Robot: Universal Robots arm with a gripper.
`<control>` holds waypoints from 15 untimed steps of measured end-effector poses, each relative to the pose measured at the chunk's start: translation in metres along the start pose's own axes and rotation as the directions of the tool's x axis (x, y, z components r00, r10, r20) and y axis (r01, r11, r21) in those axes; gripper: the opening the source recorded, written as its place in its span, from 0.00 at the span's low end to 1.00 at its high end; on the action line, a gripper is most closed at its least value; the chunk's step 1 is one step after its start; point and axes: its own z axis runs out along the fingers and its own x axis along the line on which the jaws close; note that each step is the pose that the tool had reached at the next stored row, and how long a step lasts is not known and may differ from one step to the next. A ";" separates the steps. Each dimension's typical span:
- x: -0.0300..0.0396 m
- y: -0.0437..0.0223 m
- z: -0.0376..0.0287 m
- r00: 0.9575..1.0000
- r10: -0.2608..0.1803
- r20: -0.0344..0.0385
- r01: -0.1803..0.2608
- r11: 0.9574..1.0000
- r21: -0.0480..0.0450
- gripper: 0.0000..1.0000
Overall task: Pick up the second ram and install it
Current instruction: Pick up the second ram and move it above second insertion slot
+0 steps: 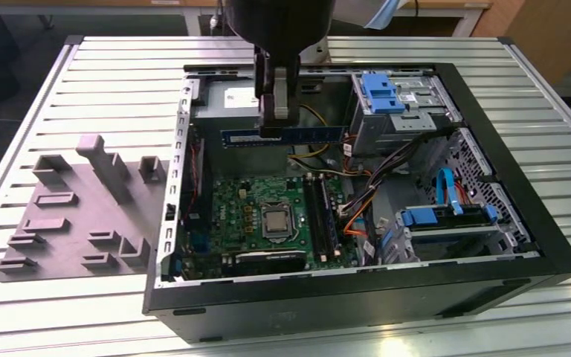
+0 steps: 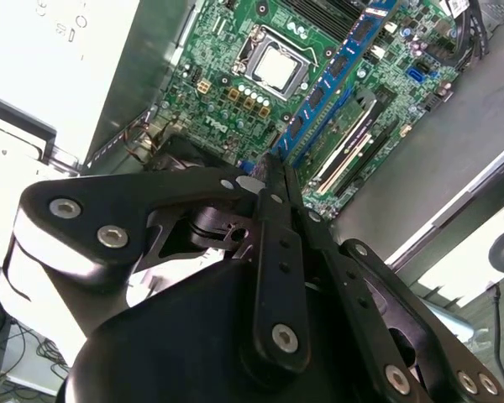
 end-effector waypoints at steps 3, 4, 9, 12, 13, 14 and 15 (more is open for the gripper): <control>0.0000 -0.0008 0.0000 1.000 0.000 0.000 0.000 1.000 0.000 0.11; 0.0000 -0.0014 0.0000 1.000 0.000 0.000 0.000 1.000 0.000 0.11; 0.0000 -0.0038 -0.0002 1.000 0.000 0.000 0.000 1.000 0.000 0.11; 0.0000 -0.0048 0.0011 1.000 0.000 0.000 0.000 1.000 0.000 0.11; 0.0000 -0.0049 0.0018 1.000 0.000 0.000 0.000 1.000 0.000 0.11; 0.0001 -0.0049 0.0026 1.000 0.000 0.000 0.000 1.000 0.000 0.11; 0.0002 -0.0050 0.0033 1.000 0.000 0.000 0.000 1.000 0.000 0.11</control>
